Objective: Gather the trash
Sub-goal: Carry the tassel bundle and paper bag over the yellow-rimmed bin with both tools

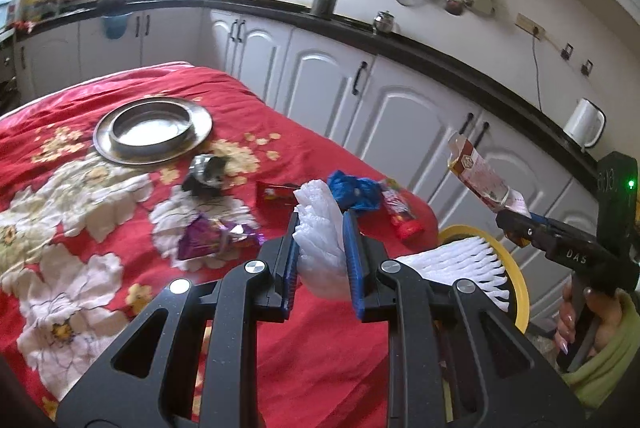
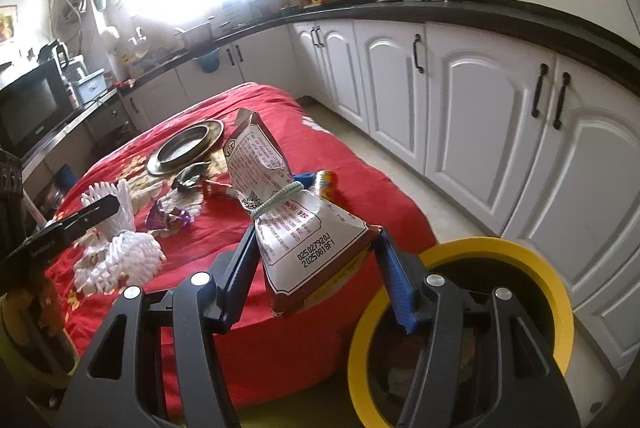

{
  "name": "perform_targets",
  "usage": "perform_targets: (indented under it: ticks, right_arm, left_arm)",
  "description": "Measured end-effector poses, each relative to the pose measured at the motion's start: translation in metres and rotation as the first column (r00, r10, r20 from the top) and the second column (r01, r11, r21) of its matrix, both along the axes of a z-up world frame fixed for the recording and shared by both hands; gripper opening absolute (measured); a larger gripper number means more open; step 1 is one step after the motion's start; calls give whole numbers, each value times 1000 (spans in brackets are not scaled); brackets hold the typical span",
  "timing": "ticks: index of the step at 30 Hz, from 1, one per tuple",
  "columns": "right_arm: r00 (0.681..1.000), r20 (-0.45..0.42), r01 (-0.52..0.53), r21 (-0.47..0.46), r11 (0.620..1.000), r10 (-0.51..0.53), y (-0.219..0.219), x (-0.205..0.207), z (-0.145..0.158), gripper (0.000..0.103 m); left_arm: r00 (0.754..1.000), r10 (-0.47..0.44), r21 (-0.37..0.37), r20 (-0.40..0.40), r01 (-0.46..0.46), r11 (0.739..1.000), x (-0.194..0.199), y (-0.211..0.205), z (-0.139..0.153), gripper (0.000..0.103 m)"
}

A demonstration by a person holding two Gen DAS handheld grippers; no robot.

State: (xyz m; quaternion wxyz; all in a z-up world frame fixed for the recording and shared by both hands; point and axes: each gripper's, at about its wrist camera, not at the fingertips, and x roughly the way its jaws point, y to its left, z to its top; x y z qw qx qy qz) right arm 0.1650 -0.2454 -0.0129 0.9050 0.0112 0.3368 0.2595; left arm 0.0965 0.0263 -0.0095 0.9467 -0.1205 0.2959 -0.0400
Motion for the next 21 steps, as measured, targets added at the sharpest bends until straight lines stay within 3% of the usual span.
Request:
perform_targets:
  ticks: [21]
  right_arm:
    - [984, 1, 176, 50, 983, -176, -75, -10, 2, 56]
  left_arm:
    - [987, -160, 54, -2, 160, 986, 29, -75, -3, 15]
